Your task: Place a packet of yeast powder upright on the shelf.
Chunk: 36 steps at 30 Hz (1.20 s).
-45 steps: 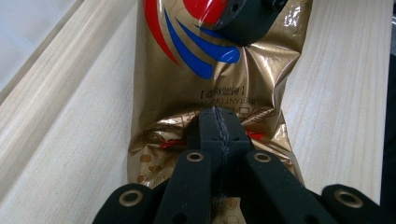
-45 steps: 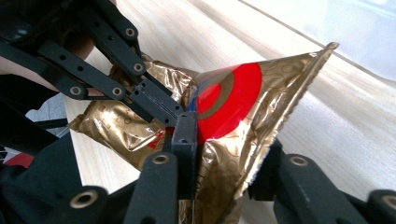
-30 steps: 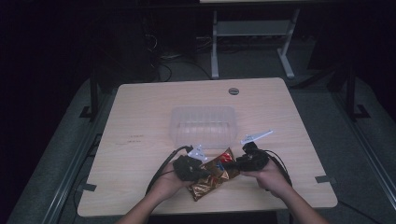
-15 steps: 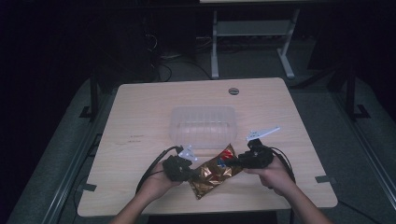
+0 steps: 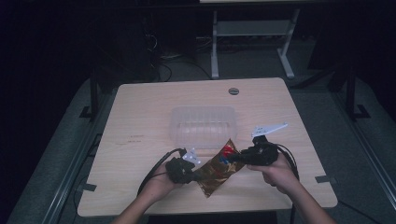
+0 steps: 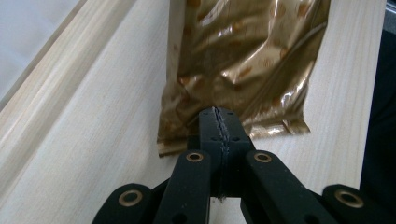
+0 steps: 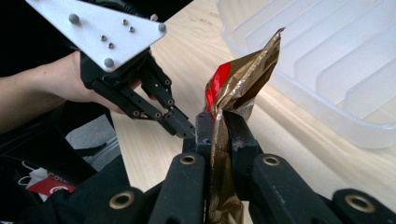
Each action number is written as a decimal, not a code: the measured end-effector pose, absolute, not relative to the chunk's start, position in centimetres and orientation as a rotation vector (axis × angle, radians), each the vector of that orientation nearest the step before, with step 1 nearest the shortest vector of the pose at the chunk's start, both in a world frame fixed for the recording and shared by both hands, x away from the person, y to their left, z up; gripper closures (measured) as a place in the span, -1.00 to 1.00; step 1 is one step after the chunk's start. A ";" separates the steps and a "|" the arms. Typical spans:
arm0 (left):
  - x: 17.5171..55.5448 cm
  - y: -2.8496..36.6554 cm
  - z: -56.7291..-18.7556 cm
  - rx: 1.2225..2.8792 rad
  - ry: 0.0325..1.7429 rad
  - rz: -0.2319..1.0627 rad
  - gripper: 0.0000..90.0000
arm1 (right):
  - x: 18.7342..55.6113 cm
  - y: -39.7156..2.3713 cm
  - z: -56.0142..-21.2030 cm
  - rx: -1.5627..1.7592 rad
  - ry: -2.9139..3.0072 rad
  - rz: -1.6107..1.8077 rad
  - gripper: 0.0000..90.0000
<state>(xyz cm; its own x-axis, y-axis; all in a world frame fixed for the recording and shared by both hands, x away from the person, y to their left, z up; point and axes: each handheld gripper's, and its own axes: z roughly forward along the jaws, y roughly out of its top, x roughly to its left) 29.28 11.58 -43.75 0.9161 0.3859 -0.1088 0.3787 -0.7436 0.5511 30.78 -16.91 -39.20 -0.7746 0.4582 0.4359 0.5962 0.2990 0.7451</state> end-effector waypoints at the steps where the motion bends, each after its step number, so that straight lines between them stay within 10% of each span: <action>1: 29.3 11.7 -43.6 2.488 0.544 0.016 0.95 | 30.8 -17.0 -39.1 -0.994 -2.413 -1.493 0.90; 21: 27.0 18.6 -43.6 2.408 0.707 0.013 0.24 | 32.1 -18.0 -34.6 -1.141 -2.448 -1.548 0.90; 36: 27.2 19.1 -43.5 2.390 0.687 0.034 0.17 | 35.6 -18.5 -30.7 -1.411 -2.419 -1.589 0.90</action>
<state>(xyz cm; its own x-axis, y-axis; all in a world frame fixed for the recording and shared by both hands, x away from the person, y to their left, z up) 27.17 19.11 -43.45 0.8627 0.4845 -0.1446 0.4679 -0.6564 0.5918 35.59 -18.54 -30.69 -0.6135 0.6961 0.3729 0.6187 0.1302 0.7747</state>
